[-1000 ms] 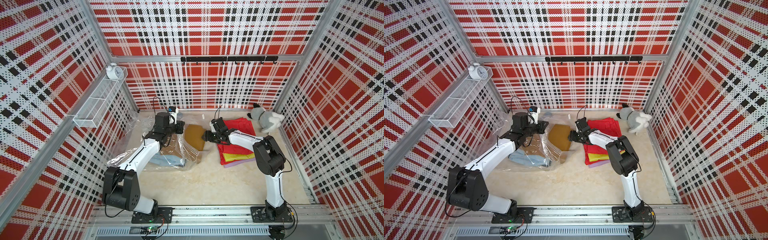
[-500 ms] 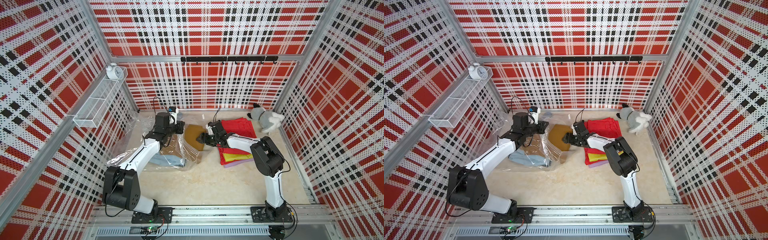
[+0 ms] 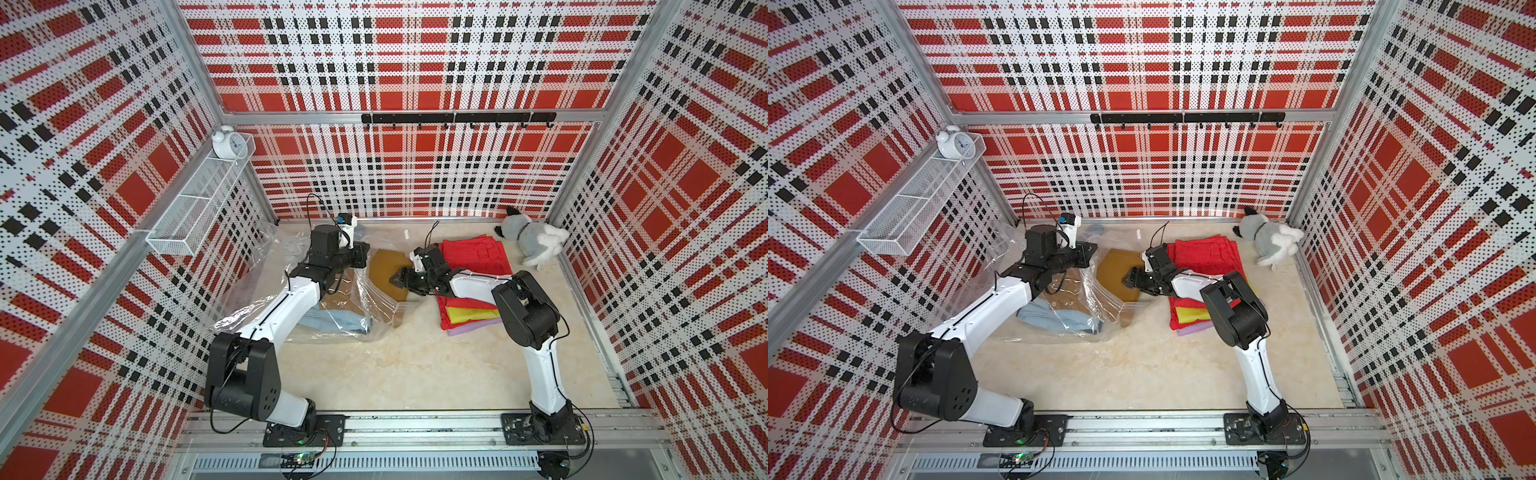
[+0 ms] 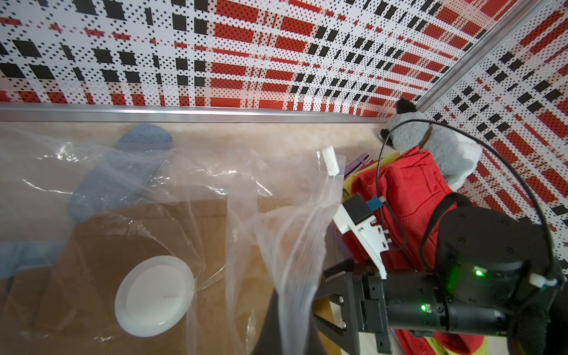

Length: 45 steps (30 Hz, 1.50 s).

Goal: Take the trousers out of the vacuum bag
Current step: Take out the trousers from the vacuum bag.

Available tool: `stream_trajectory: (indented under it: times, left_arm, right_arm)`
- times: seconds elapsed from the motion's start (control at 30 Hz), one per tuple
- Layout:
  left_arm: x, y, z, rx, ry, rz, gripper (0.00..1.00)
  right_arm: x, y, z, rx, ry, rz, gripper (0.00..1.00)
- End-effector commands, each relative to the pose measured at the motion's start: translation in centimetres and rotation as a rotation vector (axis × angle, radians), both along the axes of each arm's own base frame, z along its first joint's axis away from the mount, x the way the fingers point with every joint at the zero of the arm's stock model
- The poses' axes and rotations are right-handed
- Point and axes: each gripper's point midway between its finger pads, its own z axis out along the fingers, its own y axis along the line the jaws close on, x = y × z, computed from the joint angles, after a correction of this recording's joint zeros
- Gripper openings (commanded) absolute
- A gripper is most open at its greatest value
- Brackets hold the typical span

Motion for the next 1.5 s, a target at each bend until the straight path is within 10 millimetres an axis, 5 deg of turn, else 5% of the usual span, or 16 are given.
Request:
stream_trajectory:
  times: [0.0, 0.4, 0.7, 1.13, 1.47]
  left_arm:
    - [0.6, -0.3, 1.5, 0.005, -0.046, -0.009, 0.0]
    - [0.7, -0.2, 1.3, 0.009, -0.043, -0.007, 0.0]
    - [0.8, 0.0, 0.9, 0.023, -0.037, 0.015, 0.0]
    - [0.4, -0.1, 0.6, 0.05, -0.057, 0.016, 0.0]
    - [0.8, 0.1, 0.4, 0.05, -0.045, 0.034, 0.0]
  right_arm:
    - [-0.2, 1.4, -0.6, 0.067, 0.011, 0.024, 0.75]
    - [0.0, 3.2, -0.4, 0.181, 0.017, 0.063, 0.64]
    - [0.1, 3.8, 2.3, 0.217, -0.055, 0.094, 0.0]
    - [-0.5, 3.8, 10.1, 0.173, -0.254, 0.195, 0.0]
    - [0.7, 0.4, 18.8, -0.013, -0.448, 0.159, 0.0]
